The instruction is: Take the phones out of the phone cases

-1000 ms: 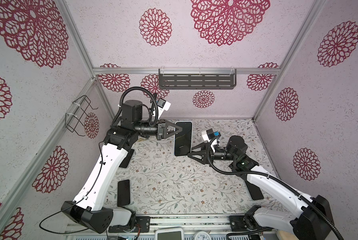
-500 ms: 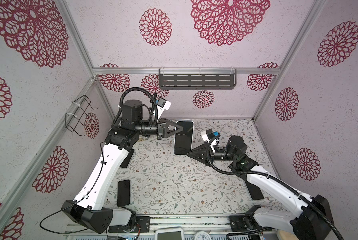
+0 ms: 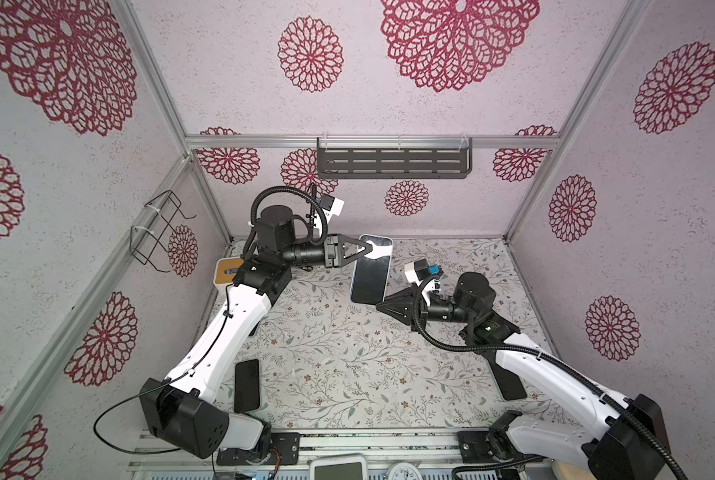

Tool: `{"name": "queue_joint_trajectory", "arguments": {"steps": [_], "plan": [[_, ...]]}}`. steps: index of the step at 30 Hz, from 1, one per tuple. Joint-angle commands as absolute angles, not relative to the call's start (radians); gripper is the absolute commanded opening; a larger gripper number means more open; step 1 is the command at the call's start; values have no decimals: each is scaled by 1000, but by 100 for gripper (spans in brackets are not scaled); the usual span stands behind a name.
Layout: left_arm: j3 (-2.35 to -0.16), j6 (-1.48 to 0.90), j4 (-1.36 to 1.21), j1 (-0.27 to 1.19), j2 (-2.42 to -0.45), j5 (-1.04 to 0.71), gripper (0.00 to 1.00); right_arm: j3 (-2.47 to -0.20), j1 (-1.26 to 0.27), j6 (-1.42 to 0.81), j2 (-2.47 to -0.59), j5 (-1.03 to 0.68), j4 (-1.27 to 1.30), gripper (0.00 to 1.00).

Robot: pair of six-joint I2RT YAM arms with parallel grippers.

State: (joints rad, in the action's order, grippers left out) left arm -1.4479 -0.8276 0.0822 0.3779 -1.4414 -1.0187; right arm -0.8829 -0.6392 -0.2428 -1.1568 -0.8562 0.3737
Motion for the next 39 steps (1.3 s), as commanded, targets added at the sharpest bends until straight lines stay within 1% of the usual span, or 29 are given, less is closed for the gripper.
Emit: {"name": "queue_joint_trajectory", "arguments": {"steps": [1,7,13,16,17,20,23,26,28,31,35,39], "plan": [[-1398,-1054,-26,460,-1480,-928,0,-933,-661,-37,-1126,-777,499,0],[-1317,-1178,-172,485,-1496,-915,0,-891,-661,11,-1111,-655,593,0],[-1257,-1249,-281,499,-1496,-899,0,-836,-661,-24,-1095,-534,723,0],[-1230,-1282,-340,491,-1485,-893,0,-798,-661,-51,-1076,-511,745,0],[-1219,-1300,-367,484,-1478,-891,0,-777,-661,-73,-1065,-504,750,2],[-1177,-1357,-458,449,-1440,-868,0,-718,-660,-144,-1005,-443,706,27],[-1140,-1370,-494,421,-1387,-797,0,-667,-660,-248,-948,-375,664,45],[-1095,-1404,-542,396,-1345,-695,0,-619,-663,-417,-926,-370,708,60],[-1078,-1438,-594,402,-1342,-647,0,-606,-665,-529,-949,-391,764,67],[-1047,-1492,-683,418,-1352,-581,0,-618,-684,-631,-1004,-418,822,73],[-1031,-1508,-721,433,-1361,-534,0,-627,-722,-685,-1051,-429,892,75],[-1018,-1503,-740,443,-1365,-502,0,-647,-769,-680,-1088,-430,903,74]]}}
